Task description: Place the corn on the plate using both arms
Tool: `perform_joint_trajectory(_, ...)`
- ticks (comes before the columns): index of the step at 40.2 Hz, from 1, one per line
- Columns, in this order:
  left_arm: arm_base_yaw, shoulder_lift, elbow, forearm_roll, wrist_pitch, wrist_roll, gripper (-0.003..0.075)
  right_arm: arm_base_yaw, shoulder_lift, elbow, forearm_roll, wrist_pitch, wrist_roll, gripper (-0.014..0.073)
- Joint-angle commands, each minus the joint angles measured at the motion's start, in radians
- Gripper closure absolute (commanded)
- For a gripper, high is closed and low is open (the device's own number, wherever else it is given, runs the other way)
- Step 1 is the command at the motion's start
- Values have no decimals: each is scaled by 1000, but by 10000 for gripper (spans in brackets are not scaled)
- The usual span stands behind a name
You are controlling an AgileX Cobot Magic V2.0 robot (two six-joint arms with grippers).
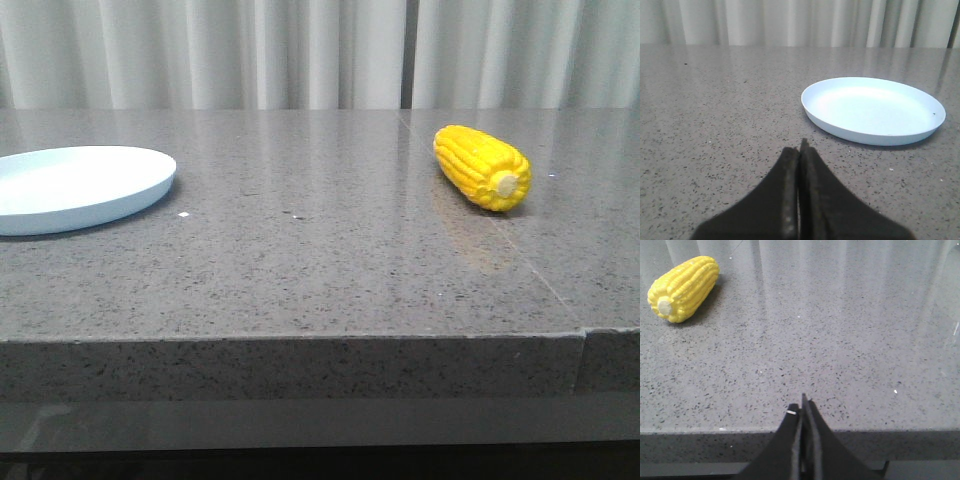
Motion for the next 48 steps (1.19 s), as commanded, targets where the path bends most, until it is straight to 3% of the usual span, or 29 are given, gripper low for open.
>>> perform_joint_trajectory(1,0,-18,3,-3,-92,0,741,-5,-11,-16,-4,-86,-8,683)
perform_joint_trajectory(25,0,-18,3,-3,-94,0,741,-5,-11,-16,-4,-86,-8,683)
perform_joint_trajectory(35,0,-18,-11,-3,-257,0,741,-5,-11,-49,-4,-182,-4,683)
perform_joint_trajectory(41,0,-18,-124,1,-273,0,740,-5,-11,-176,-4,-132,-4,683)
perform_joint_trajectory(48,0,49,-355,130,-129,0,741,-5,31,-398,-4,27,-4,683)
